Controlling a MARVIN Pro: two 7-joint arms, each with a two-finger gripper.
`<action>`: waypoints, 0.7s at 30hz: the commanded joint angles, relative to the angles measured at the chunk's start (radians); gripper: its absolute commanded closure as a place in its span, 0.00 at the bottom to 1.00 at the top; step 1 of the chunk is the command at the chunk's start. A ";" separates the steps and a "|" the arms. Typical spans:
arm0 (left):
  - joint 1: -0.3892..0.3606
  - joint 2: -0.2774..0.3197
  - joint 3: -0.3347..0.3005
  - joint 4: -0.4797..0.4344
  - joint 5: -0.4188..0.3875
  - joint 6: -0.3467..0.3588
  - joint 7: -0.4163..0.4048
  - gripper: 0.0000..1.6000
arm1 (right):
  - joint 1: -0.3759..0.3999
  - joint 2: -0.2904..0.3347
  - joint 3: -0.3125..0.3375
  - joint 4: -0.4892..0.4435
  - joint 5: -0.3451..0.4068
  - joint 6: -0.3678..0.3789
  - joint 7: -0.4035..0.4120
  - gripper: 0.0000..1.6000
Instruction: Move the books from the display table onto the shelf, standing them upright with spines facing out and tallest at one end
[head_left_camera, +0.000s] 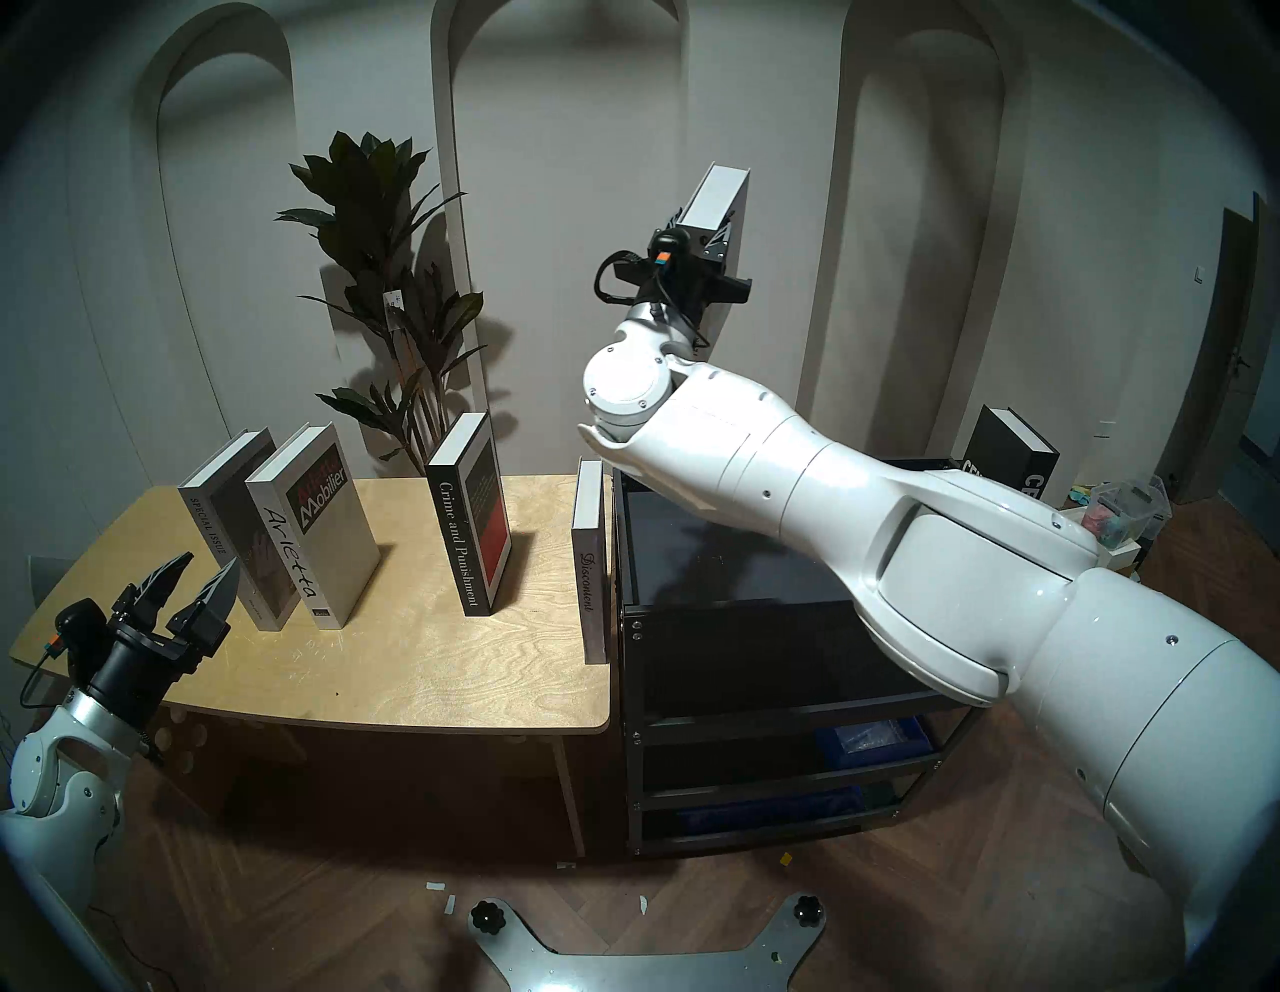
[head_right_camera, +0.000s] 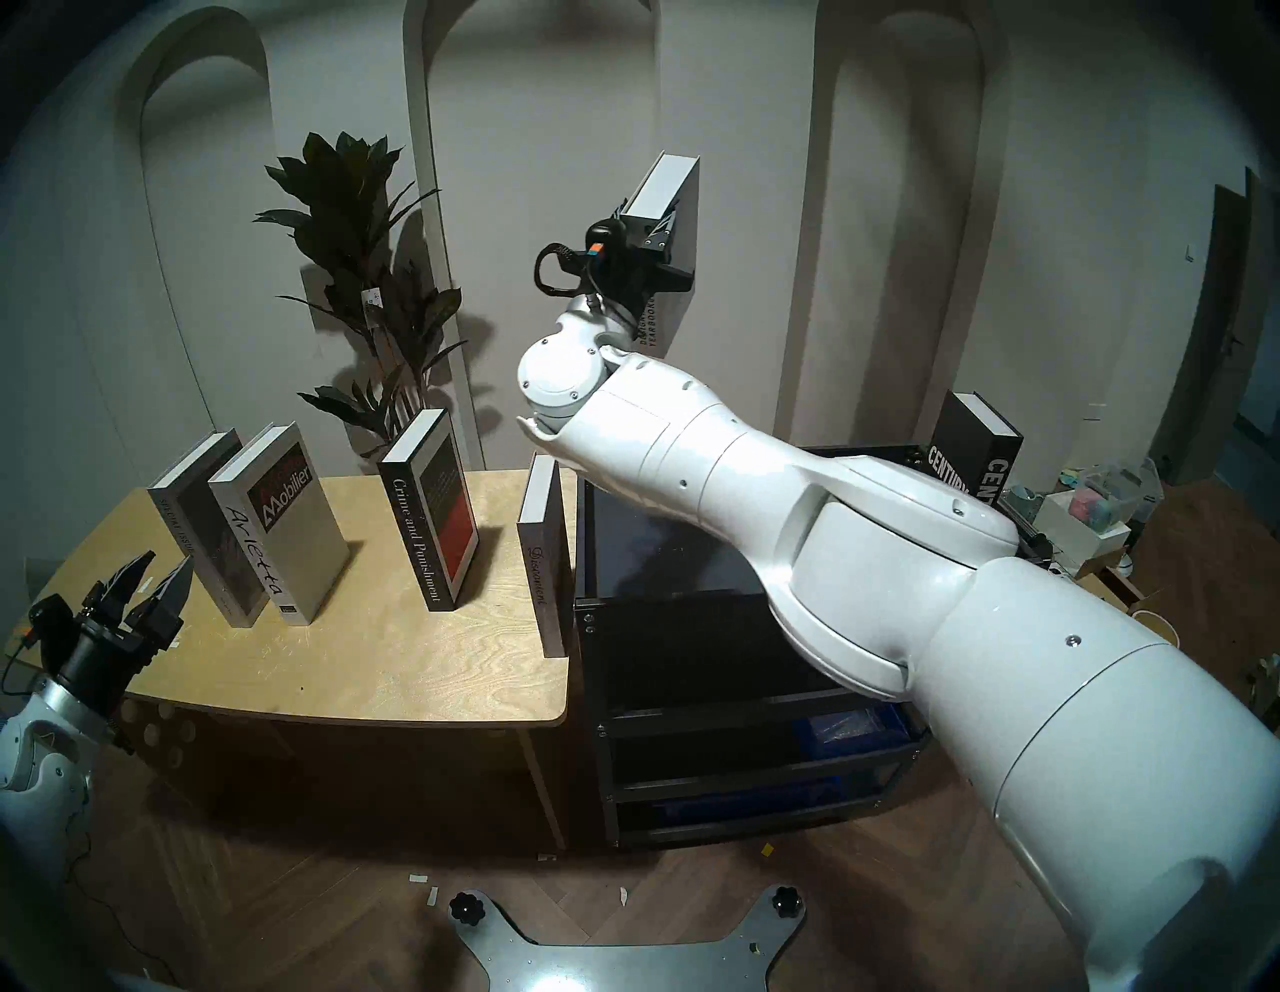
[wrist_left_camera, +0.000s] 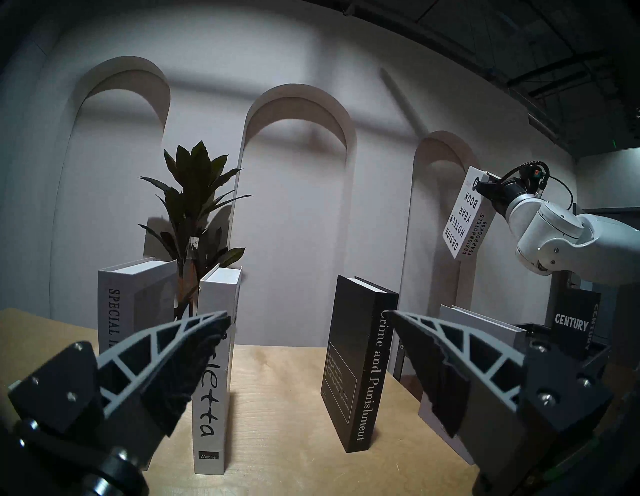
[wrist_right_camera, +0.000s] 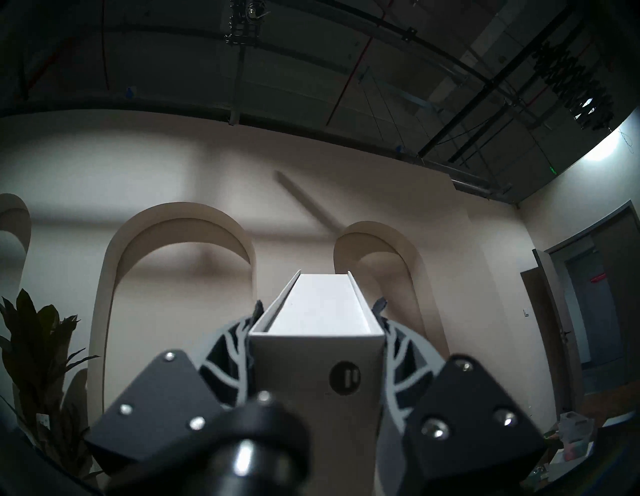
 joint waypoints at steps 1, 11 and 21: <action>-0.017 0.013 0.001 -0.011 0.011 -0.016 -0.010 0.00 | 0.036 0.099 0.026 -0.058 0.018 0.000 0.062 1.00; -0.024 0.014 0.018 -0.016 0.040 -0.028 -0.023 0.00 | 0.002 0.185 0.044 -0.136 0.078 0.011 0.148 1.00; -0.027 0.017 0.036 -0.037 0.069 -0.040 -0.060 0.00 | -0.037 0.289 0.046 -0.224 0.140 0.036 0.234 1.00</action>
